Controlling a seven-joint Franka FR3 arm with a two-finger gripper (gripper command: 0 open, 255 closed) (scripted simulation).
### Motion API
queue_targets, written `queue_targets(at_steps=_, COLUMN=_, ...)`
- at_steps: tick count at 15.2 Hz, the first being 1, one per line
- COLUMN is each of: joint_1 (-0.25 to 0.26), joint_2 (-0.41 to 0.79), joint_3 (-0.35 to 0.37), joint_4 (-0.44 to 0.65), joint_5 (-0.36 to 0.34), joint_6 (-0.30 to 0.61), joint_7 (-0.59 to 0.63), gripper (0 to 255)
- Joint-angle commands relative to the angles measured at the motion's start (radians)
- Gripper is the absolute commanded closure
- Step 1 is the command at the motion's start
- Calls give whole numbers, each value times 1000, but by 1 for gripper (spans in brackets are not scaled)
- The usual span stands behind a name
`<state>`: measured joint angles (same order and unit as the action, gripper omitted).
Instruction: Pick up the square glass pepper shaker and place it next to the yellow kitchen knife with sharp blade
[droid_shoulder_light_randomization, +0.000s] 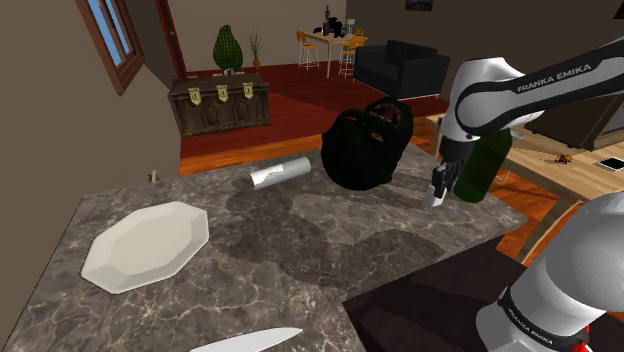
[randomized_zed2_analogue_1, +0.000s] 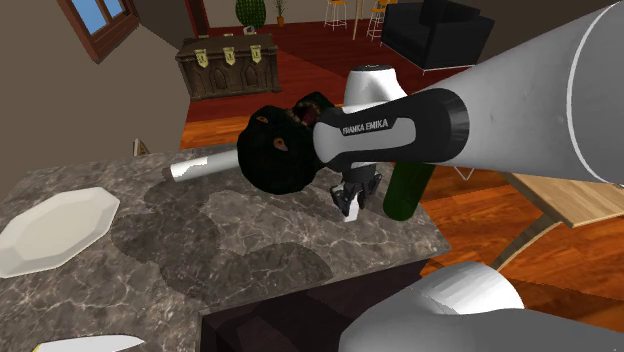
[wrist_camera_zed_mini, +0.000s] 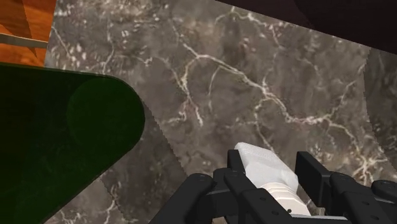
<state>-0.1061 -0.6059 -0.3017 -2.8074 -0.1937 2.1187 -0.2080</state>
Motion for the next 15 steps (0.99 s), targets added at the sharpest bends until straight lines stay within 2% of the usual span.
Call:
queue_targets(at_steps=1, joint_1=1, joint_2=-18, joint_3=6, joint_4=14, joint_5=4, joint_6=-33, joint_7=2, gripper=255)
queue_targets(at_steps=15, joint_1=6, joint_2=-105, joint_3=42, joint_4=153, joint_5=29, joint_6=-258, joint_7=3, gripper=255)
